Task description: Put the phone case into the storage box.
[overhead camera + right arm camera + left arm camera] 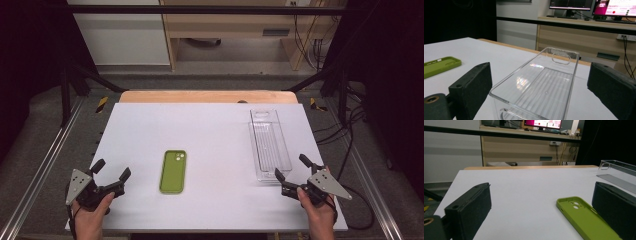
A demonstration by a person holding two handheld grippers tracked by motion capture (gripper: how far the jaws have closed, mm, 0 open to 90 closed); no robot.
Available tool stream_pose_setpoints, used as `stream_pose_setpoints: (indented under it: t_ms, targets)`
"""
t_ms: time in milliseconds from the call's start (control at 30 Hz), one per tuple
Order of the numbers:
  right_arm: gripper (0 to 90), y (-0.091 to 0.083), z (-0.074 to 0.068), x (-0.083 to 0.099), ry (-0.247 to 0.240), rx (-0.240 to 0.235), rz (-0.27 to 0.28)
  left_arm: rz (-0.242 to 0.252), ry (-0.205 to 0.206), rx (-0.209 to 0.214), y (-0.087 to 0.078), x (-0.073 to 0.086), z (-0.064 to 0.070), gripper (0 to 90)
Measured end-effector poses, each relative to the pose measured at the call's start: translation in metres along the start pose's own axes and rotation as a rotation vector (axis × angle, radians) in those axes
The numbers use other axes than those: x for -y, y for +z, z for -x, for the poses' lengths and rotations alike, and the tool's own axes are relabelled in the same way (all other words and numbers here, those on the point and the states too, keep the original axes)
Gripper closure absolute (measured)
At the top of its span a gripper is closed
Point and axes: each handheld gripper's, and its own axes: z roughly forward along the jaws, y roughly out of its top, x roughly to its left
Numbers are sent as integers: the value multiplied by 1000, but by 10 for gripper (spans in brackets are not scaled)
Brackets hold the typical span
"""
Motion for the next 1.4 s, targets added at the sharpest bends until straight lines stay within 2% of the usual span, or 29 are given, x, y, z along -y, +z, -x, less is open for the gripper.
stream_pose_setpoints:
  t_ms: [167, 233, 267, 433, 533, 700, 733, 900, 933, 1133, 1200, 1333, 1367, 1400]
  targets:
    - [53, -2, 3, 1, 15, 20, 3, -13, -4, -8, 0, 0, 1, 18]
    - [48, -2, 3, 2, 13, 29, -1, -37, -35, -11, 0, 2, 1, 24]
    - [48, -2, 3, 2, 13, 29, -1, -37, -35, -11, 0, 2, 1, 25]
    - [48, 0, 1, 2, -9, 36, -11, -86, -1, -12, 5, 3, 9, 44]
    - [47, -1, 2, 2, -10, 44, -10, -93, 2, -17, 7, 3, 13, 61]
    - [47, -3, 4, 2, 1, 54, -5, -117, 28, 8, 11, 4, 22, 112]
    - [47, -3, 4, 2, 0, 54, -6, -133, 44, 22, 12, 4, 26, 127]
    - [47, -3, 4, 2, -3, 56, -7, -172, 59, 39, 15, 6, 30, 223]
    - [47, -3, 4, 1, -6, 57, -9, -193, 64, 37, 16, 6, 31, 261]
    - [47, -3, 4, 2, -9, 60, -10, -232, 76, 42, 17, 8, 33, 374]
    - [48, -3, 4, 2, -9, 60, -11, -234, 85, 31, 16, 8, 34, 410]
    - [49, -3, 4, 2, -14, 60, -14, -251, 96, 25, 16, 7, 35, 541]
    - [49, -3, 4, 2, -14, 60, -14, -258, 98, 21, 16, 8, 36, 541]
    - [49, -3, 4, 2, -12, 61, -13, -275, 107, 1, 15, 8, 37, 615]
